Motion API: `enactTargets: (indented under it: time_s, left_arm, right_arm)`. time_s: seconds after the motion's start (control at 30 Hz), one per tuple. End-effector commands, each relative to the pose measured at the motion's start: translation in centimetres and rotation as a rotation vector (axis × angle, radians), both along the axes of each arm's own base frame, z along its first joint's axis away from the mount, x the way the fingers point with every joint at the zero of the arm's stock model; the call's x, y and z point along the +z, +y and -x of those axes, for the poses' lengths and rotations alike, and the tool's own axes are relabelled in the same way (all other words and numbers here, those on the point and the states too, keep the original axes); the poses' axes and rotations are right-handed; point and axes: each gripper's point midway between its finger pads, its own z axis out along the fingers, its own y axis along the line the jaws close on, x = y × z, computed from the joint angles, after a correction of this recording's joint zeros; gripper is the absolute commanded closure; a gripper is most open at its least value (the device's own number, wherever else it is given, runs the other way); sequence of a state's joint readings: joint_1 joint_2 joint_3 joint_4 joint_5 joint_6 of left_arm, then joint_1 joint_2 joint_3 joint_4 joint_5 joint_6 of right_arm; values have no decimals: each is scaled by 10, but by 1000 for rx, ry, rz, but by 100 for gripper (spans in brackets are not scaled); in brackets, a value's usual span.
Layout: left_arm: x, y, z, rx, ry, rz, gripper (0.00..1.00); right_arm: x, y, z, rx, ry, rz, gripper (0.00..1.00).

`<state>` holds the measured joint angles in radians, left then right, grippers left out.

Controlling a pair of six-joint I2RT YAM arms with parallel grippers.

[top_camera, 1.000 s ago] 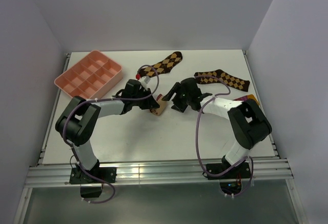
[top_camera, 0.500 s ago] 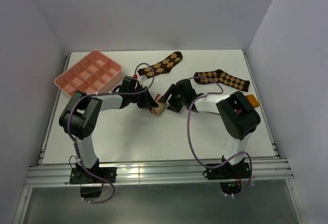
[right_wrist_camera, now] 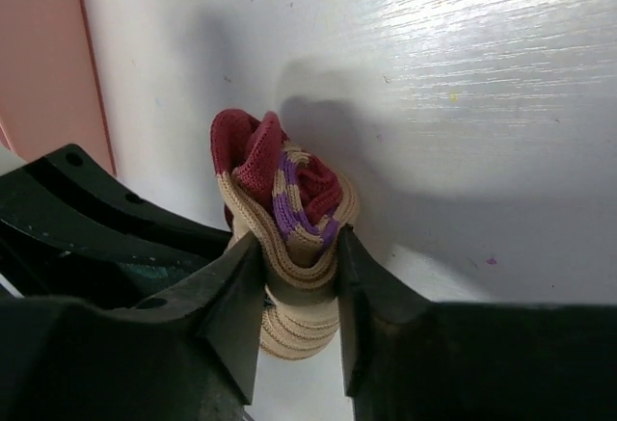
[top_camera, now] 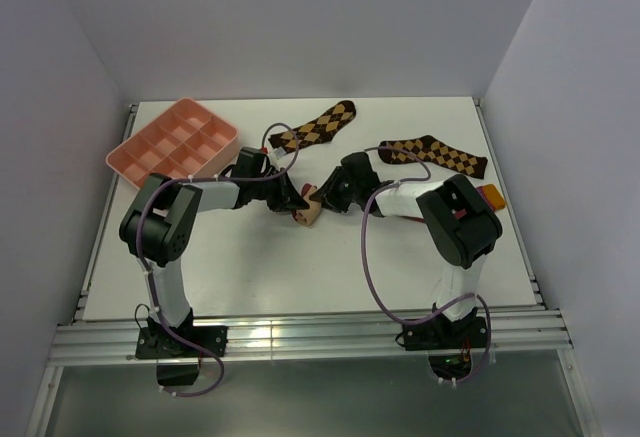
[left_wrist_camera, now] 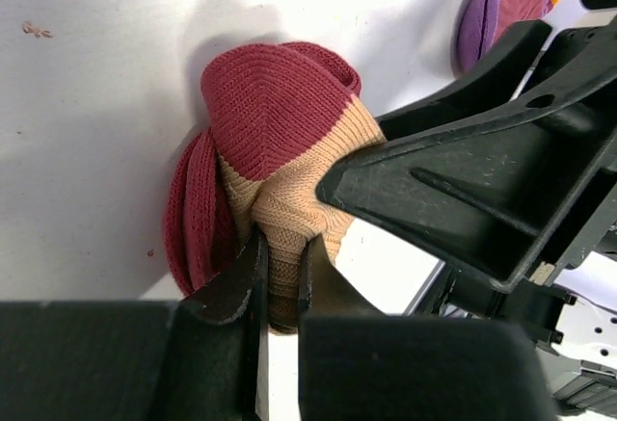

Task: Roll the socks
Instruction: Roll the sock at the center of the board.

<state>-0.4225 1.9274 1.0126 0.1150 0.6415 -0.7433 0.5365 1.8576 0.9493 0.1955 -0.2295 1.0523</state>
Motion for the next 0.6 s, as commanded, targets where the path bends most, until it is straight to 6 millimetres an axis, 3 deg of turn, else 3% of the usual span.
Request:
enactTargets:
  time_s: [0.0,0.1,0.23,0.33,0.43,0.57]
  left_arm:
    - [-69,28,46,13,203,-215,95]
    - [-62,35,37,34,143,-260,80]
    - [-38,45,22,90,23,-306,50]
    - [-18,51,12,133,-92,-367,41]
    - [8,53,4,178,-239,-438,38]
    - [48,35,10,204,-496,-519,38]
  right_arm:
    - [-5,5,1,28,-4,31,67]
    - [-7,1,9,39,27,69,84]
    - [-4,-10,14,41,66,140,97]
    - [-3,-15,20,48,101,185,100]
    - [0,-17,25,57,134,222,100]
    - [2,-19,31,67,170,266,100]
